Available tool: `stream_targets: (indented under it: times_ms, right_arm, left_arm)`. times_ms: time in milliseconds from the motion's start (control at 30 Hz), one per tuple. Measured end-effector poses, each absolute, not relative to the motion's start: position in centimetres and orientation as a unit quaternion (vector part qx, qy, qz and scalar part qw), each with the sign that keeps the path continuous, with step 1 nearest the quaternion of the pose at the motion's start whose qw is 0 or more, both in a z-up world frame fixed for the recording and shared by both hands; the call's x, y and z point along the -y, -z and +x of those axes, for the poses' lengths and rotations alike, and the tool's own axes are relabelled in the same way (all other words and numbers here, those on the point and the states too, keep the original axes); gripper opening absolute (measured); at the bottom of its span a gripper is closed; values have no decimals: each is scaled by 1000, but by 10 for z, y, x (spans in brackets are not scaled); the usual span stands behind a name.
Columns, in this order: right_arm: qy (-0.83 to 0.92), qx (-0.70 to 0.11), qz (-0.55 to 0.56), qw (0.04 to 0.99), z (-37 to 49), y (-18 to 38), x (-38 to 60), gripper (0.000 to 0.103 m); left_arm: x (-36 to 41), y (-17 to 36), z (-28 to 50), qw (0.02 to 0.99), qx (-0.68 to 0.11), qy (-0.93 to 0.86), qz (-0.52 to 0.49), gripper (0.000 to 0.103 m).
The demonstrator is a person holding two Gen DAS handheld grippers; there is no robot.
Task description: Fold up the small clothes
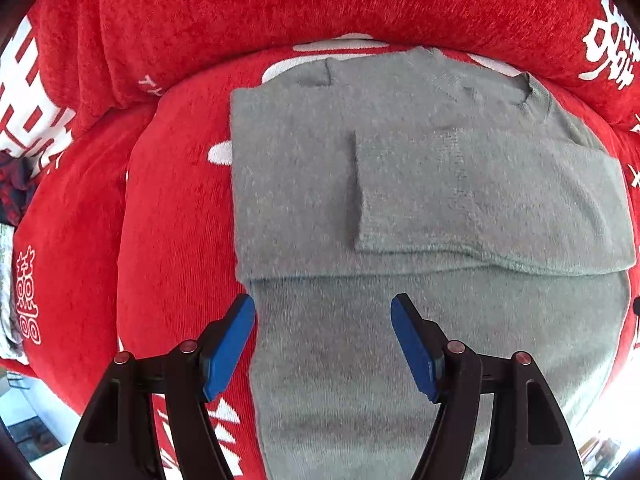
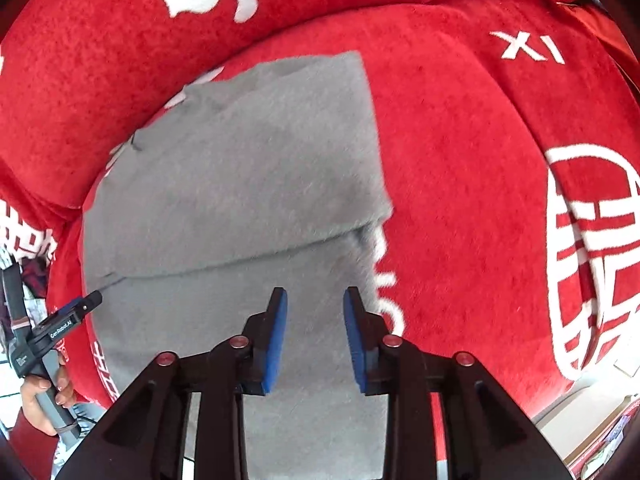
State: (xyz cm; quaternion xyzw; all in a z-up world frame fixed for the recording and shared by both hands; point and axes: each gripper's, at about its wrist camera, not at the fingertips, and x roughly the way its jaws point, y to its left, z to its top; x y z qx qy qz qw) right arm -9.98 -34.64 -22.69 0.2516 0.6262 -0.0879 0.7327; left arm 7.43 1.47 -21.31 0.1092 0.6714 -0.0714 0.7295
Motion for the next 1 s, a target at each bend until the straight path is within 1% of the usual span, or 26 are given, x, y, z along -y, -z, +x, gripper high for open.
stream_targets:
  times_ms: [167,300,500,733,933,1000]
  right_arm:
    - [72,-643,250,721,-108,233,326,36]
    - [52,-655,237,716,-106,239,302,37]
    - [38,-665,252,702,-106,247,281,39]
    - [34,-660,261,703,-111,246,297,42]
    - [15,-656,270,705,-119,240,325,43]
    - [5,-657,261,708,-120,238,334,47]
  left_arm:
    - [-22,213,73,727,-677,69,93,72]
    - [-25,216,76,724,-679,67,104,72]
    - [-27,217,76,716,-687,71,104,72]
    - [-5,212,57,709,-690,63,128,72]
    - [19,197,38,716,-688,38,111,72]
    - [26,193,29,718,-688,33,102,72]
